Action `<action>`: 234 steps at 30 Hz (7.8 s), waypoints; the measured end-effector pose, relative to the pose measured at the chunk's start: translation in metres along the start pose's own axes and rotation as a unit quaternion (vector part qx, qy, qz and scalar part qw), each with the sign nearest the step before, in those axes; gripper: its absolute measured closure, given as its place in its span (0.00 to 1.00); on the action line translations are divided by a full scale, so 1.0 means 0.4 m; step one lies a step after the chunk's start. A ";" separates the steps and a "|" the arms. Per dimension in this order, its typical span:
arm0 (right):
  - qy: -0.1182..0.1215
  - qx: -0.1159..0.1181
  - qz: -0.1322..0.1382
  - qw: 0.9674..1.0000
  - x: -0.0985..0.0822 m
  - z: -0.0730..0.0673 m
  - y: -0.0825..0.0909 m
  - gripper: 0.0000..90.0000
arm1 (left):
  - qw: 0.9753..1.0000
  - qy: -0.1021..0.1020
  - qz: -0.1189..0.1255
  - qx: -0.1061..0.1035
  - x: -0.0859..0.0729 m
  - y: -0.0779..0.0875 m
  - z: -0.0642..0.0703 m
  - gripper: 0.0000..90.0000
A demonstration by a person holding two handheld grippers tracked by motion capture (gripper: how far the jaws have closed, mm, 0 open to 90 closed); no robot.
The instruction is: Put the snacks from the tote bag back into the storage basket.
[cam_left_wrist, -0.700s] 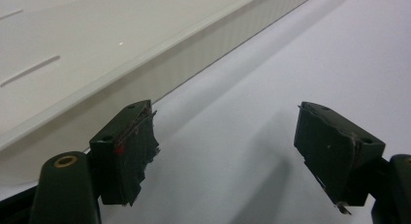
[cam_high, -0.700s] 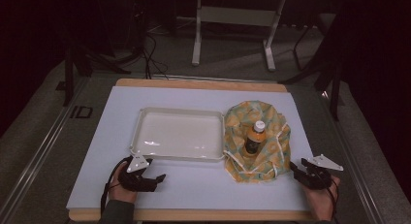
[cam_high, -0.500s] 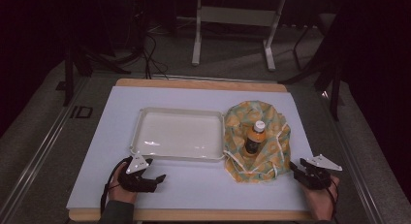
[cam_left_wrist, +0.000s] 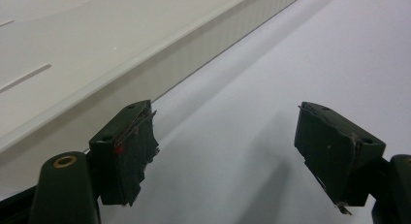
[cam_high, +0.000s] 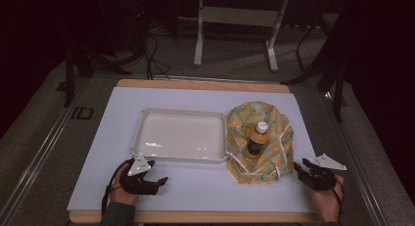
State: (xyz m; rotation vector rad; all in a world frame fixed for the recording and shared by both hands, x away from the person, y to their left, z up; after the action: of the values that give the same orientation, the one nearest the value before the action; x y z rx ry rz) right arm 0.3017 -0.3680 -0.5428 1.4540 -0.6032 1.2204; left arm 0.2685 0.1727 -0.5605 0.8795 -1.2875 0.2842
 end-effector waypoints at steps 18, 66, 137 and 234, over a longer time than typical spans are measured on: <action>0.039 0.035 -0.020 0.998 0.048 0.006 0.031 0.70 | 1.000 -0.003 0.000 -0.002 0.000 -0.001 0.001 0.25; 0.140 0.107 -0.048 0.983 0.194 -0.029 0.037 0.67 | 1.000 -0.005 -0.005 -0.007 0.000 -0.004 0.005 0.25; 0.255 0.172 -0.082 0.948 0.354 -0.104 0.003 0.65 | 1.000 -0.022 -0.009 -0.007 0.000 -0.005 0.012 0.26; 0.312 0.233 -0.152 0.908 0.493 -0.210 -0.136 0.57 | 1.000 -0.023 -0.018 -0.011 -0.001 -0.008 0.011 0.25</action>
State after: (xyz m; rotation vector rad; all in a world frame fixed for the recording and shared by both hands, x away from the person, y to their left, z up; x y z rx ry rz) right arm 0.3871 -0.2261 -0.3961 1.3529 0.3665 1.5292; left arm 0.2672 0.1675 -0.5621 0.8935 -1.3139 0.2214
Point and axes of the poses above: each handheld gripper's, and its own axes: y roughly backward along the jaws, x roughly out of its top, z roughly to its right, the point moved 3 cm from there along -y, roughly forward along the jaws, and after that the axes turned 15 degrees about z, right-handed, at the moved point
